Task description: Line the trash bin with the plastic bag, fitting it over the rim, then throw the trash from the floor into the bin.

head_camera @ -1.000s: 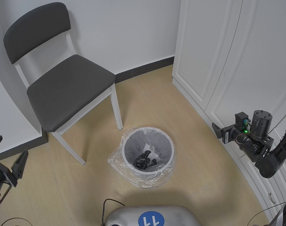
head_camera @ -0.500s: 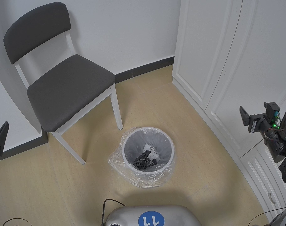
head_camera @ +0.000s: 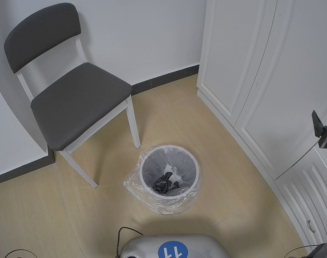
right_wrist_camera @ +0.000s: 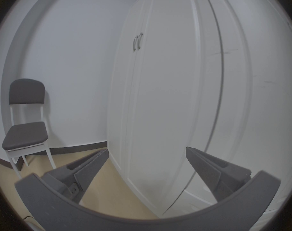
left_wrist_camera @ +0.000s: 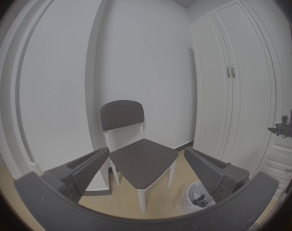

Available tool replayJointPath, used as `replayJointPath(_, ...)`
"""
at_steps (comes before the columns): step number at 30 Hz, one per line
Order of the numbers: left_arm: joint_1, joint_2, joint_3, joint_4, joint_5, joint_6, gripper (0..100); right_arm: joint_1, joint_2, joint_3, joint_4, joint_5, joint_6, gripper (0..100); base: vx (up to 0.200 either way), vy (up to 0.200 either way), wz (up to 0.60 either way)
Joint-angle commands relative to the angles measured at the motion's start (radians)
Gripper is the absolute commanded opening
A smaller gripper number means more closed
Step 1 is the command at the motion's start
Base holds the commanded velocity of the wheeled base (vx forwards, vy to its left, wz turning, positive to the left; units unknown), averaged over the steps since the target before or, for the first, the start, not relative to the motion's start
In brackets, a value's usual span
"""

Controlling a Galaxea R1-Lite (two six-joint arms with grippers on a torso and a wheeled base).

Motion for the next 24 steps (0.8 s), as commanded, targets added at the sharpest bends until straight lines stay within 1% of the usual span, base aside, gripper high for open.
replayJointPath(1,0.0,-0.029,-0.026,0.003,0.025,-0.001,100,-0.033,-0.161,0.052,0.017,-0.024,0.001,100,0.0,0.0,0.0)
replayJointPath(3,0.0,-0.035,-0.032,0.003,0.042,-0.003,100,-0.043,-0.219,0.055,0.064,-0.032,0.001,100,0.0,0.0,0.0)
replayJointPath(5,0.001,-0.058,-0.034,0.004,0.057,-0.001,100,-0.046,-0.322,0.055,0.169,-0.028,0.006,100,0.0,0.0,0.0)
replayJointPath(6,0.005,-0.066,-0.035,0.004,0.057,-0.001,100,-0.046,-0.349,0.055,0.199,-0.028,0.011,100,0.0,0.0,0.0)
replayJointPath(10,0.051,-0.109,-0.035,0.018,0.057,-0.001,100,-0.062,-0.486,0.052,0.337,-0.027,0.03,100,0.0,0.0,0.0)
replayJointPath(13,0.064,-0.134,-0.039,0.044,0.056,-0.001,100,-0.082,-0.543,0.053,0.399,-0.022,0.041,100,0.0,0.0,0.0)
replayJointPath(17,0.109,-0.196,-0.034,0.099,0.05,0.005,100,-0.109,-0.635,0.058,0.483,-0.022,0.107,100,0.0,0.0,0.0)
replayJointPath(20,0.11,-0.235,-0.034,0.127,0.05,0.003,100,-0.12,-0.701,0.075,0.542,-0.022,0.146,100,0.0,0.0,0.0)
replayJointPath(24,0.11,-0.284,-0.04,0.173,0.05,-0.001,100,-0.122,-0.813,0.098,0.62,-0.021,0.153,100,0.0,0.0,0.0)
